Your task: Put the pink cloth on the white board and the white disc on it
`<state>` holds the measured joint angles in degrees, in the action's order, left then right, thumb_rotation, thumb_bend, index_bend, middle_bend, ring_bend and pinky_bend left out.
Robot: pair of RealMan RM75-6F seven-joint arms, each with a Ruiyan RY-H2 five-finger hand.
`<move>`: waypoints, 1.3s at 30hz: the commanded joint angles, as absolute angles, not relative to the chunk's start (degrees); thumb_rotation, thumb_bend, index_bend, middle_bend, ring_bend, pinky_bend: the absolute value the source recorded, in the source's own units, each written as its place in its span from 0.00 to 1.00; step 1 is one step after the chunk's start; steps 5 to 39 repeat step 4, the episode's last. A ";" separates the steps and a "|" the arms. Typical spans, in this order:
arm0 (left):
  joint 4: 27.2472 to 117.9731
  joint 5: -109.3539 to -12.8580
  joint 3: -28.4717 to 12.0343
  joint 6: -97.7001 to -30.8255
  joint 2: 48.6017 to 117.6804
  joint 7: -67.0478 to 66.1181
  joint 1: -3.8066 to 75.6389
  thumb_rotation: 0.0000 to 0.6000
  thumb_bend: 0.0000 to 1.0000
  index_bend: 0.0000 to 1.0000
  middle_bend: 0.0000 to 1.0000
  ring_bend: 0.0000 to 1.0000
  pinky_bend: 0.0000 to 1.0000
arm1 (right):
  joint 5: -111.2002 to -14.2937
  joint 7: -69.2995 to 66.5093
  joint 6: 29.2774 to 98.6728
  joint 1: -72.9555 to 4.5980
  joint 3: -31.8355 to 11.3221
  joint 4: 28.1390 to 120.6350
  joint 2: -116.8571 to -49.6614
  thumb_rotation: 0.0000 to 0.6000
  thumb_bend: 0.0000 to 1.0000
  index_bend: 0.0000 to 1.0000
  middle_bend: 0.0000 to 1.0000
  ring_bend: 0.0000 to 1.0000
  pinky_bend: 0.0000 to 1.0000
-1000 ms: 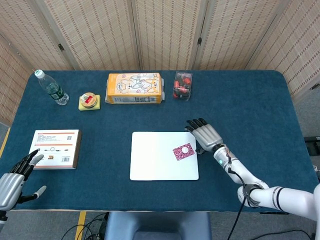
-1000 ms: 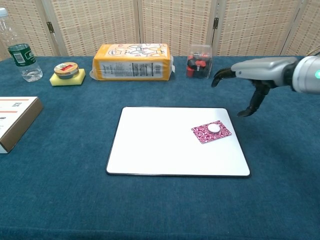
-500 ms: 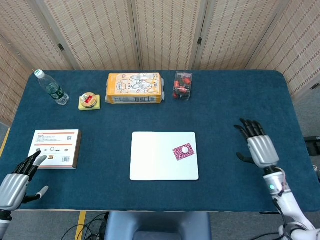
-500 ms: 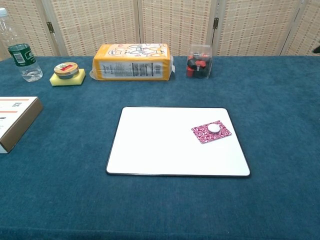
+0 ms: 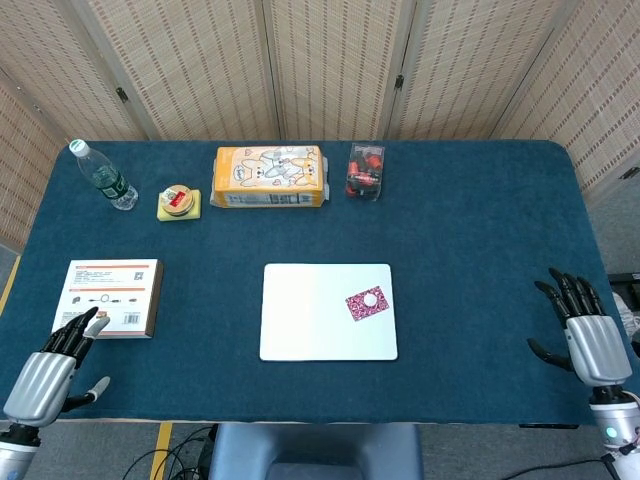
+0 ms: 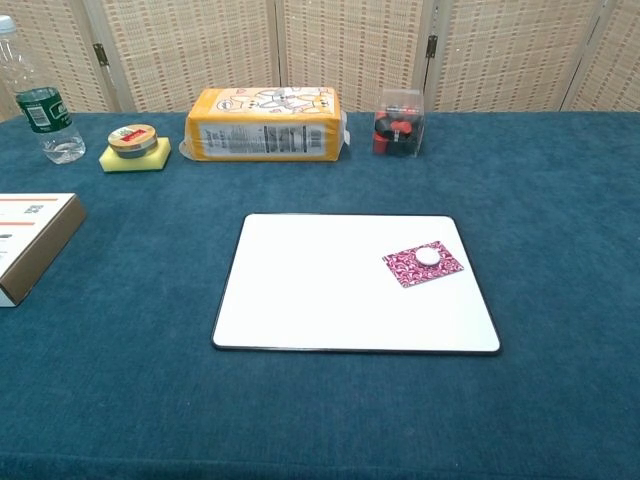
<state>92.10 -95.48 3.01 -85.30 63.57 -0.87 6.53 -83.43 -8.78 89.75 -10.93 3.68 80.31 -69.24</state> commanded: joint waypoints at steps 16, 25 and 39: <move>91.21 -94.04 2.45 -84.49 63.90 -0.43 6.76 1.00 0.29 0.00 0.04 0.10 0.22 | -83.23 -8.39 86.08 -11.31 2.31 80.83 -68.95 1.00 0.10 0.07 0.02 0.00 0.00; 91.21 -94.04 2.45 -84.49 63.90 -0.43 6.76 1.00 0.29 0.00 0.04 0.10 0.22 | -83.23 -8.39 86.08 -11.31 2.31 80.83 -68.95 1.00 0.10 0.07 0.02 0.00 0.00; 91.21 -94.04 2.45 -84.49 63.90 -0.43 6.76 1.00 0.29 0.00 0.04 0.10 0.22 | -83.23 -8.39 86.08 -11.31 2.31 80.83 -68.95 1.00 0.10 0.07 0.02 0.00 0.00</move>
